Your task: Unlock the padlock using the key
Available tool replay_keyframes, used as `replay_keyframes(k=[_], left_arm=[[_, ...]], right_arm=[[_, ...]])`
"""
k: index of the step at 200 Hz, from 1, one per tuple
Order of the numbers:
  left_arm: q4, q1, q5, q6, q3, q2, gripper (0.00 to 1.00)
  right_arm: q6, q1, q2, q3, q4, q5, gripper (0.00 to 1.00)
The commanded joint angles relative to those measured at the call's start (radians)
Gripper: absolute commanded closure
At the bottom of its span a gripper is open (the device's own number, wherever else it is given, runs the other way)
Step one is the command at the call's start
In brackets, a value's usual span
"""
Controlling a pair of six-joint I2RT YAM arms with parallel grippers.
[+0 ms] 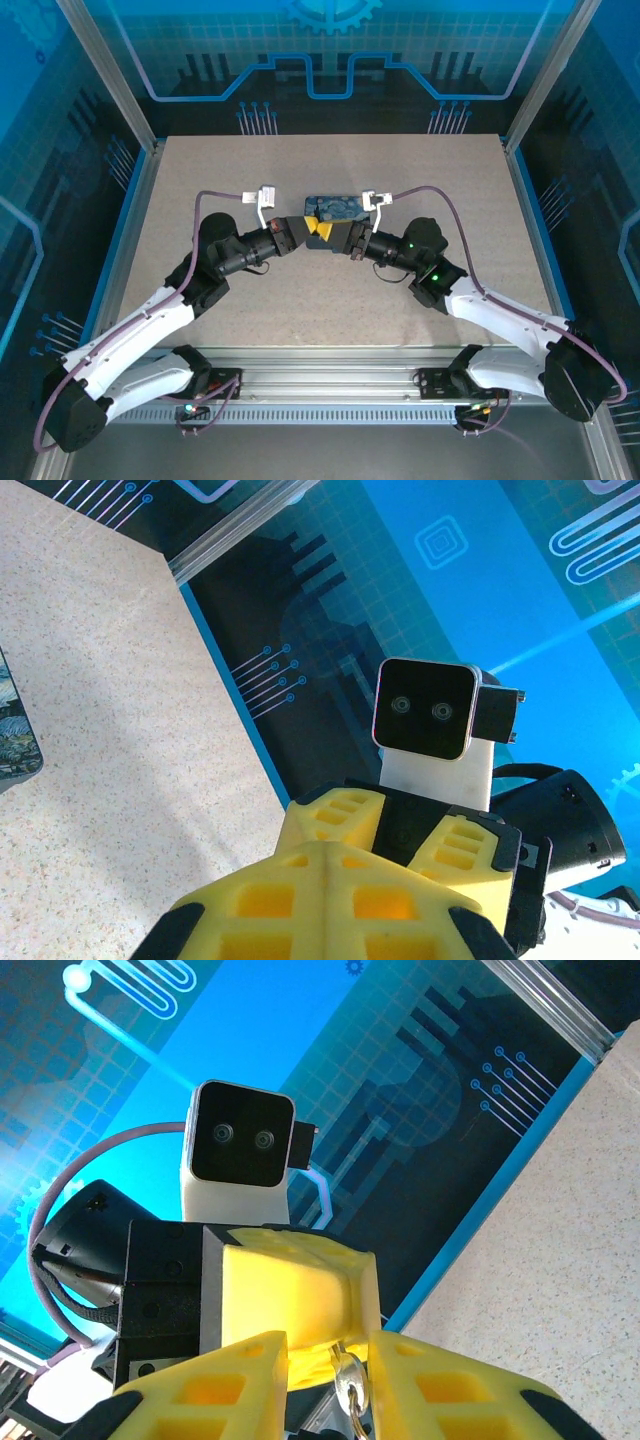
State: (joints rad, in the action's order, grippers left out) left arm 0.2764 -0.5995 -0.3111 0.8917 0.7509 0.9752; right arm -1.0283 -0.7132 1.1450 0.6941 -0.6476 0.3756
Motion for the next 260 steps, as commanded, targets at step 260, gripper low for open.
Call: replay_keyframes(k=[260], left_arm=[[0.07,-0.002,0.037,0.018,-0.032,-0.043,1.0]], right_arm=[[-0.017,-0.008,0.027,-0.002,-0.077,0.037,1.0]])
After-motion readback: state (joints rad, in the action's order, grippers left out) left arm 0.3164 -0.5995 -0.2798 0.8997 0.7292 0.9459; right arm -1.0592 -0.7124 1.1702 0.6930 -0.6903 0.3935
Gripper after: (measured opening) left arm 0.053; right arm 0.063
